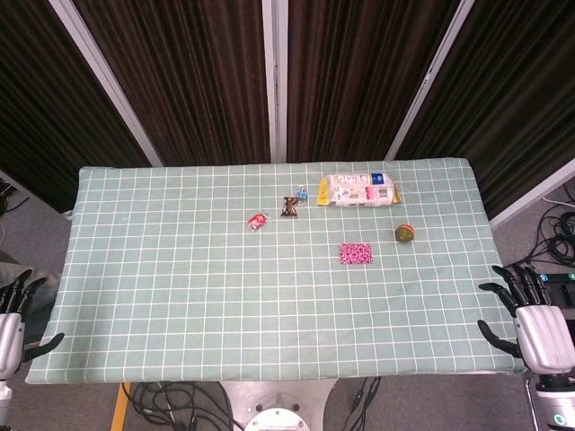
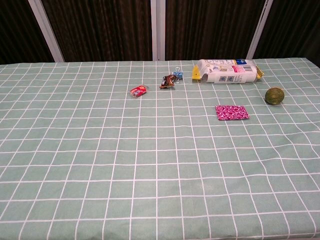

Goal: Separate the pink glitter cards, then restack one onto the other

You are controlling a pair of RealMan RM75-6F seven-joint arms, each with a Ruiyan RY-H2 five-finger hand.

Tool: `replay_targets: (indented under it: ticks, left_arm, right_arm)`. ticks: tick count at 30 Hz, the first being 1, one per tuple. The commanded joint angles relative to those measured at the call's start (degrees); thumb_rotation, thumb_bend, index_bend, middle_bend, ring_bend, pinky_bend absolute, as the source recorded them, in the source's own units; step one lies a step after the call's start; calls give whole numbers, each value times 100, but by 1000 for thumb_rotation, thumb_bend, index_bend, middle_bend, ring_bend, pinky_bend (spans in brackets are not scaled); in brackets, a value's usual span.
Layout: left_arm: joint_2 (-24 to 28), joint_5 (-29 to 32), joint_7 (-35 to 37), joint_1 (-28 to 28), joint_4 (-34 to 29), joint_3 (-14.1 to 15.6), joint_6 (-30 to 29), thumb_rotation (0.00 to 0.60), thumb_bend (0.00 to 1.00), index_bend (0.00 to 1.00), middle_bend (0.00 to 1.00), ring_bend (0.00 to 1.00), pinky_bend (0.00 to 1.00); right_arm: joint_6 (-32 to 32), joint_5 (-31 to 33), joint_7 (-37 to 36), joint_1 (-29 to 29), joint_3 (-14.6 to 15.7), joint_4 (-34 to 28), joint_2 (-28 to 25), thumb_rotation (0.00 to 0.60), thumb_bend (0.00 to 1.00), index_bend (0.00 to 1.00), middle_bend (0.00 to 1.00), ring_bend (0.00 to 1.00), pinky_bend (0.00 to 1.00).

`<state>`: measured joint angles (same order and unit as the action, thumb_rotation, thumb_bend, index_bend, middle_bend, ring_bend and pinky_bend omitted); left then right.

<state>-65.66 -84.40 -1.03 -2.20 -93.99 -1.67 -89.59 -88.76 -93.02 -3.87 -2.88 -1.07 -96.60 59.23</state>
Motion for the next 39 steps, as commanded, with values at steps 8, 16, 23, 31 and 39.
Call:
replay_targets:
  ticks: [8, 16, 23, 31, 39]
  left_arm:
    - [-16, -14, 26, -8, 22, 7, -19, 600, 56, 197, 154, 133, 137]
    - [-5, -17, -34, -2, -27, 19, -2, 600, 56, 197, 154, 132, 137]
    - [16, 20, -119, 12, -101, 10, 29, 600, 56, 197, 154, 132, 137]
    - [50, 97, -138, -6, -108, 23, 68, 600, 56, 197, 154, 132, 138]
    - [37, 141, -151, 7, -93, 23, 121, 600, 57, 197, 154, 132, 137]
  right_arm:
    - [27, 24, 88, -18, -29, -2, 52, 600, 178, 304, 117, 0, 0]
    - [714, 385, 559, -475, -286, -60, 208, 599, 179, 303, 115, 0, 0]
    - [2167, 1354, 1115, -1486, -793, 175, 900, 600, 347, 302, 65, 0, 0]
    - [3544, 2727, 2131, -2524, -1064, 1098, 2092, 567, 525, 283, 0, 0, 0]
    - [4223, 3707, 2726, -3247, -1137, 2090, 2980, 528, 587, 283, 0, 0, 0]
